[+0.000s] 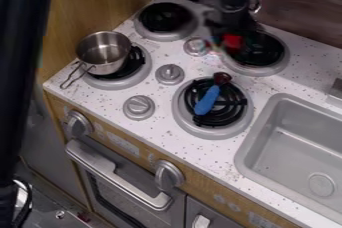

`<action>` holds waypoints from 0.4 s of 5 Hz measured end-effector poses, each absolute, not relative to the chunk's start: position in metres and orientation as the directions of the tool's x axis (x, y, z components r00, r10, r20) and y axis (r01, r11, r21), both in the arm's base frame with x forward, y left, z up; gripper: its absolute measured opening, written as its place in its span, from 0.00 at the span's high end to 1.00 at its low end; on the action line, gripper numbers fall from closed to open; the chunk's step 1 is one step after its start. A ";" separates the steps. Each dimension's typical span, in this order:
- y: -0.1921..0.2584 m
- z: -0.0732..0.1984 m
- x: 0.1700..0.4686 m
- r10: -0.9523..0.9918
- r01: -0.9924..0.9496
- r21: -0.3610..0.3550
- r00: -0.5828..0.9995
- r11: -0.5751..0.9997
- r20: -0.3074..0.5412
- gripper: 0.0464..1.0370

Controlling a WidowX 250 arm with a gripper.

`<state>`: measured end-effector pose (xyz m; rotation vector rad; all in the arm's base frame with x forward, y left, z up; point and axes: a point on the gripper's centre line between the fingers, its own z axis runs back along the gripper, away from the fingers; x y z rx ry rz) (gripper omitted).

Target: Move the red pepper to the upper right burner

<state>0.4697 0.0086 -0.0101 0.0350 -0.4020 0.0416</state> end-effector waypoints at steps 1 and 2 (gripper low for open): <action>-0.001 -0.017 0.490 -0.010 -0.005 0.038 0.919 0.999 0.394 0.30; -0.006 -0.026 0.505 -0.032 0.013 0.052 0.920 0.999 0.391 0.30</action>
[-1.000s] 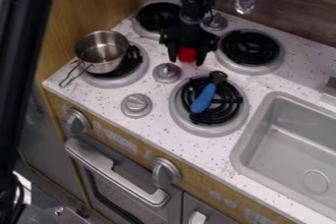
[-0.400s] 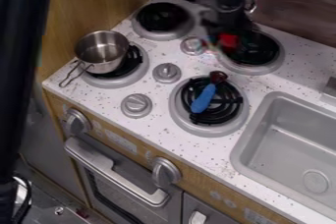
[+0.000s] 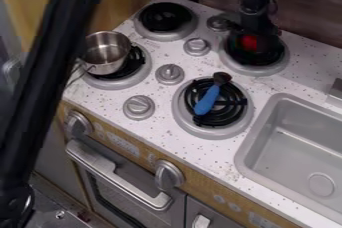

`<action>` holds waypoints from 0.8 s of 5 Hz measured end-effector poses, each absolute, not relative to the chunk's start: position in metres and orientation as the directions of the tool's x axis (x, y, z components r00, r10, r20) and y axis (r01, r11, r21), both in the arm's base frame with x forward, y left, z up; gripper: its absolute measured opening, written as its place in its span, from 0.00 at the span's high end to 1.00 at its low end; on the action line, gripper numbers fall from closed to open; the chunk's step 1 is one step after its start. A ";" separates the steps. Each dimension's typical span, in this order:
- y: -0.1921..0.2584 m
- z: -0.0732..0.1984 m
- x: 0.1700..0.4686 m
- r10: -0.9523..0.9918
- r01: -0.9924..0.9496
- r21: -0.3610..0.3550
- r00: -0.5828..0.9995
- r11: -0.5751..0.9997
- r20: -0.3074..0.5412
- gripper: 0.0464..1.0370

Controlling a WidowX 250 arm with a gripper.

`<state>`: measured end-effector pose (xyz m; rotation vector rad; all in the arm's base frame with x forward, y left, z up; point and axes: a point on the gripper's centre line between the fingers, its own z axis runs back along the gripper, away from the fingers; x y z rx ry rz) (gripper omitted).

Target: Move the red pepper to the upper right burner

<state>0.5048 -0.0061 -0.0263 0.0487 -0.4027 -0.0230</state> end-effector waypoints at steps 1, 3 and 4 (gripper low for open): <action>-0.006 -0.030 0.502 -0.032 0.011 0.056 0.925 0.998 0.379 0.23; -0.008 -0.032 0.489 -0.032 0.011 0.061 0.936 0.998 0.350 0.04; -0.008 0.004 0.475 -0.022 -0.014 0.091 0.925 0.996 0.378 0.04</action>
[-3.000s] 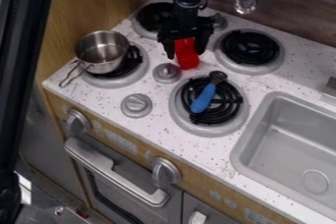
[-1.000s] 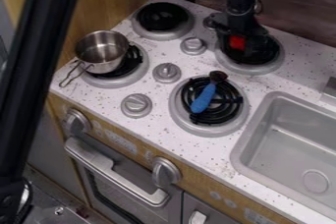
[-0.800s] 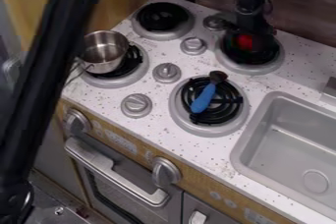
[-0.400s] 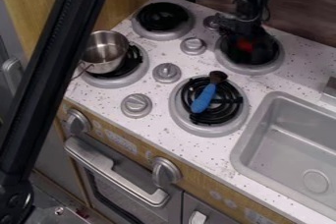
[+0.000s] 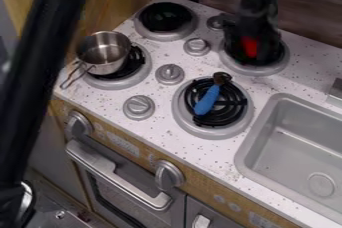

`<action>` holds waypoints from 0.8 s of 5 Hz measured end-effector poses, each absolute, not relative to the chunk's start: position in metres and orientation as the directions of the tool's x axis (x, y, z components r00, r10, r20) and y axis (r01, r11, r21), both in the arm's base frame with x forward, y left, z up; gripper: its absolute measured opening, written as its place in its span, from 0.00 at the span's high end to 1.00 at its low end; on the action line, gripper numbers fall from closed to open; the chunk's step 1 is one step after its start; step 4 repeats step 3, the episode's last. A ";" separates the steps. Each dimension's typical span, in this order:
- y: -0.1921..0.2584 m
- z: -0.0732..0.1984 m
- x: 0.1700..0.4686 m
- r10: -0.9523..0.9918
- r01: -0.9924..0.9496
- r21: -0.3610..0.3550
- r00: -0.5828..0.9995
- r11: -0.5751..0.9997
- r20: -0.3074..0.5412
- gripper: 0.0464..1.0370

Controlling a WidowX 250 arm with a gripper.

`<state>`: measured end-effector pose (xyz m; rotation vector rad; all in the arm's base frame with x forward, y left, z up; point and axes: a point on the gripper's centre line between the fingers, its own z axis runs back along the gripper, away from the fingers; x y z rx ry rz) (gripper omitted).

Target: Move the red pepper to the upper right burner

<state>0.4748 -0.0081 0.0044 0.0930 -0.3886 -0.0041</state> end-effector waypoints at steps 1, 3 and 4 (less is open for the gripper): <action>-0.003 0.020 0.441 0.018 -0.055 0.106 0.946 0.993 0.323 0.04; -0.005 0.023 0.387 0.038 -0.057 0.076 0.972 0.995 0.232 0.04; -0.005 0.023 0.387 0.038 -0.057 0.076 0.972 0.995 0.232 0.04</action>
